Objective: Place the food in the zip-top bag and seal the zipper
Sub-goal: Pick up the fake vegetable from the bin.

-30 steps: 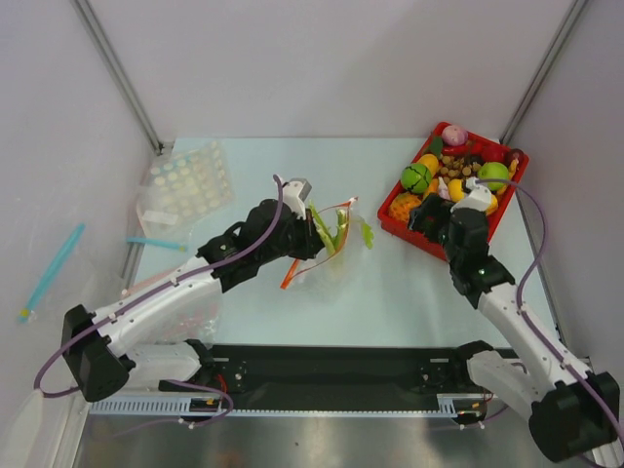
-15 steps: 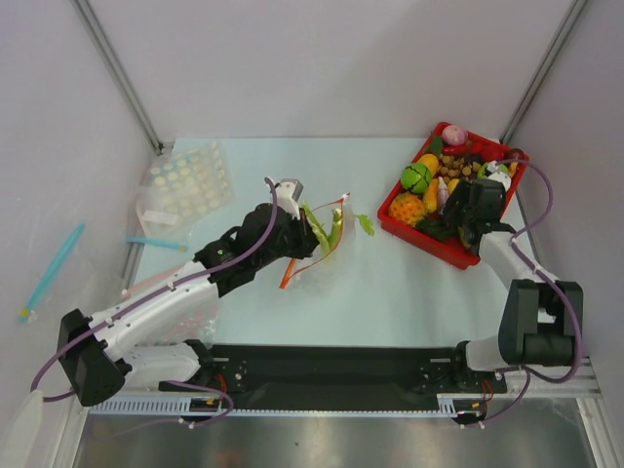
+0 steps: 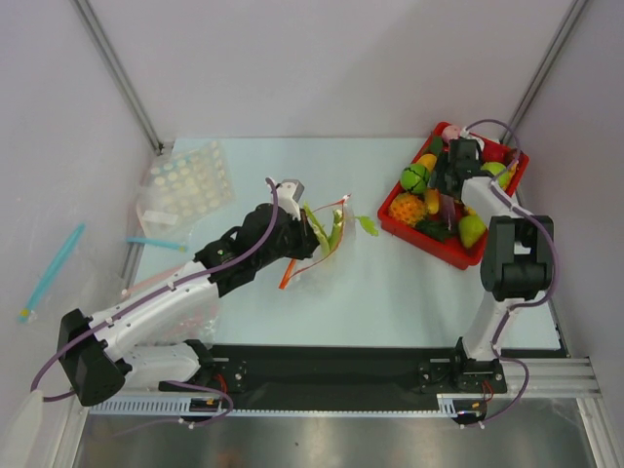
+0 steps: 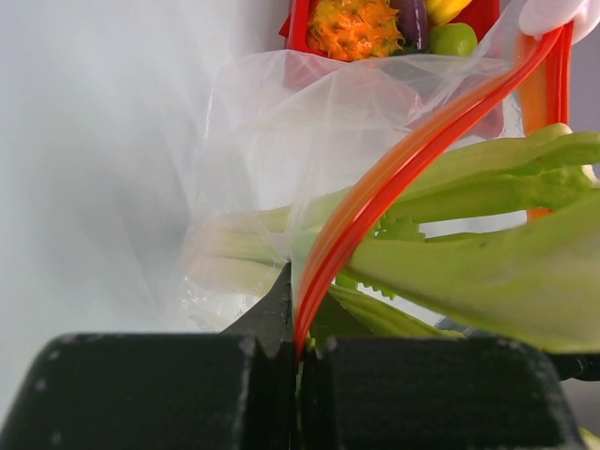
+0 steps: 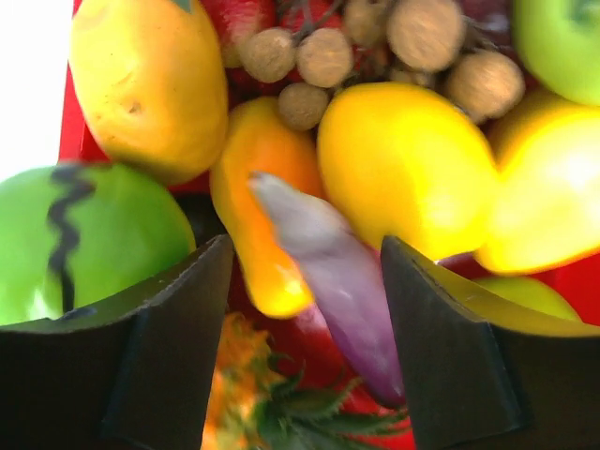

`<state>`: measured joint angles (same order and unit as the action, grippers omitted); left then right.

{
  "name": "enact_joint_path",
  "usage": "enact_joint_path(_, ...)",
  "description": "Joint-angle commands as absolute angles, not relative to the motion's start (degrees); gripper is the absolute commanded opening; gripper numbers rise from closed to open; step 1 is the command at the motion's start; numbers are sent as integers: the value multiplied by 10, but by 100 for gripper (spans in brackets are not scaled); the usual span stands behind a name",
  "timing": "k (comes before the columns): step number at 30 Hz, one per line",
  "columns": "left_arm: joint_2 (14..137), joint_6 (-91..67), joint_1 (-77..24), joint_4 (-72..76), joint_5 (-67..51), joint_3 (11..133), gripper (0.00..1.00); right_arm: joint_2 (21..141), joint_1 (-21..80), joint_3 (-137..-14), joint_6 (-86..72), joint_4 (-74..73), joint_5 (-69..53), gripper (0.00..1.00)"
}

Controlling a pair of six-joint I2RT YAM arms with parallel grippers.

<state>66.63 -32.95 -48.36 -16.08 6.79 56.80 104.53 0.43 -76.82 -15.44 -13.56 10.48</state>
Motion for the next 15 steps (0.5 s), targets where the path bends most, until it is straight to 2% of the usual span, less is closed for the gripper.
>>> enact_joint_path(1, 663, -322, -486, -147, 58, 596, 0, 1093, 18, -834, -142, -235, 128, 65)
enact_joint_path(3, 664, -321, -487, -148, 56, 597, 0, 1100, 18, -841, -144, -240, 123, 56)
enact_joint_path(5, 664, -319, -488, -150, 57, 599, 0, 1091, 14, -832, -145, -232, 111, 36)
enact_joint_path(6, 665, -318, -488, -150, 57, 598, 1, 1077, 15, -819, -144, -223, 108, 22)
enact_joint_path(15, 674, -314, -490, -163, 59, 606, 0, 911, 32, -698, -158, -135, 130, 3)
